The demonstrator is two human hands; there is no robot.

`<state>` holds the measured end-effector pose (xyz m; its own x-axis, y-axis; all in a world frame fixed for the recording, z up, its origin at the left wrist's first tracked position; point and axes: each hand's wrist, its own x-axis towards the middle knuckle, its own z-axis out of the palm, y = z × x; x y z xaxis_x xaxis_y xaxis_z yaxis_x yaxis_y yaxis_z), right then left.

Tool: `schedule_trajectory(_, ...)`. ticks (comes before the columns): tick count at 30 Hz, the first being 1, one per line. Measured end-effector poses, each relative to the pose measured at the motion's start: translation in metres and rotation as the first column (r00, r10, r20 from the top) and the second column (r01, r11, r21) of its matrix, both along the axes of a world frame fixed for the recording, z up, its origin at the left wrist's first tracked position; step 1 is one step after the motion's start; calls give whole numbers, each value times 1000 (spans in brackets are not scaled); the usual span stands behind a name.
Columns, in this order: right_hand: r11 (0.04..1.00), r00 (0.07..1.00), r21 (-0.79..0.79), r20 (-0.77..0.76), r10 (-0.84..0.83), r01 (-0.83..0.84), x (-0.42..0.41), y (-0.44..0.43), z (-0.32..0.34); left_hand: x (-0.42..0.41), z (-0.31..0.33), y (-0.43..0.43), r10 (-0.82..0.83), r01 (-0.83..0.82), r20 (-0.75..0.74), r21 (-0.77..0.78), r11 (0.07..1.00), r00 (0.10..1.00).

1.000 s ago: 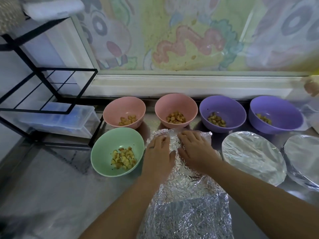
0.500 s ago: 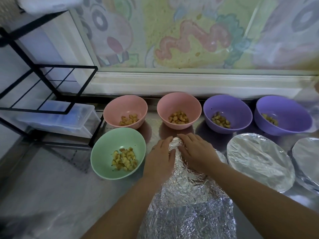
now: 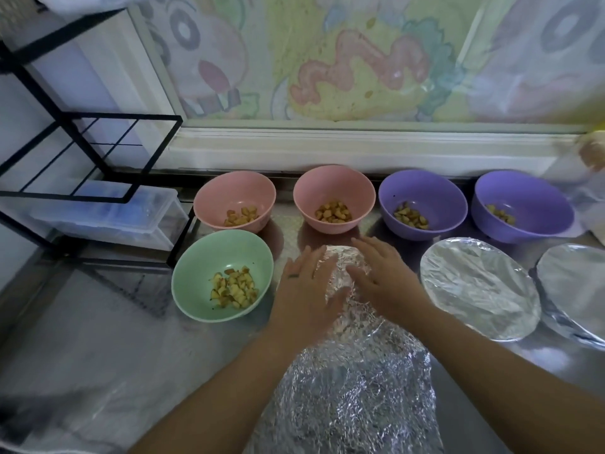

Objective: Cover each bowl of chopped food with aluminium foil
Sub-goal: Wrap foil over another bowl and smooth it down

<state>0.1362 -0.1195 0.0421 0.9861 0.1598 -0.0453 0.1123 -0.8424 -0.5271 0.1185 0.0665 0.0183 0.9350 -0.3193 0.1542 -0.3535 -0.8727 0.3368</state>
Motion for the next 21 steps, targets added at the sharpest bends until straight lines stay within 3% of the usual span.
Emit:
schedule_trajectory(3, 983, 995, -162, -59, 81, -90, -22, -6, -17, -13, -1, 5, -108, 132, -141, 169, 977, 984)
schedule_trajectory(7, 957, 979, -220, -121, 165, -188, -23, -15, -23, -11, 5, 10, -151, 212, -233, 263, 941, 961)
schedule_trajectory(13, 891, 927, -288, -242, 287, -351, -22, -24, -11, -12, 7, 16, -220, 301, -249, 357, 884, 943)
schedule_trajectory(21, 858, 895, -311, -323, 309, -409, -22, -22, 0, -12, 5, 15, -231, 311, -238, 397, 863, 944)
